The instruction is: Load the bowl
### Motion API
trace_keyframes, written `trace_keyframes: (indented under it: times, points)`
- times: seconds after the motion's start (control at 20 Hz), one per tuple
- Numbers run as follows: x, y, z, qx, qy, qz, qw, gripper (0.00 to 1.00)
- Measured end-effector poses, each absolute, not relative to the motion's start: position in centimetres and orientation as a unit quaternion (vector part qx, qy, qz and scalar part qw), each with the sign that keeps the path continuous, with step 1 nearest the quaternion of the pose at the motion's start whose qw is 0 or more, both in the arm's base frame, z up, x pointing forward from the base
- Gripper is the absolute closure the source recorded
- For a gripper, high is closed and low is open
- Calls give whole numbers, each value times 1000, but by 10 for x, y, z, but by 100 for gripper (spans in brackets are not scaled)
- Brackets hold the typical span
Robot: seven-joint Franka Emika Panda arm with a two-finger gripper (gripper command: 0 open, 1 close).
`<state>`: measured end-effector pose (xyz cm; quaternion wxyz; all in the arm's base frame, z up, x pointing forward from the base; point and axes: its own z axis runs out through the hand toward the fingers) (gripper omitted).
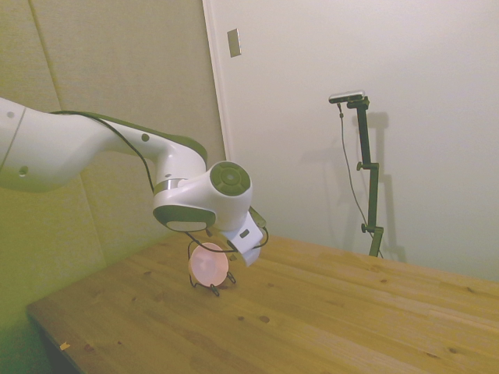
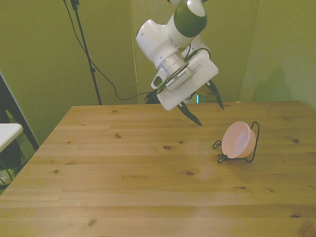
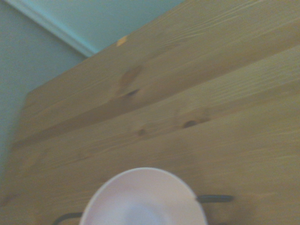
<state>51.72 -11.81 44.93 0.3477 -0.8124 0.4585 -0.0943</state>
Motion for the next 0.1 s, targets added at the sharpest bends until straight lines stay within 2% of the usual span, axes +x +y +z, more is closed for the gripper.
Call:
trace_keyframes:
  times: [0.1]
  points:
    - [504,-123,454,-810,483,-108,316,0]
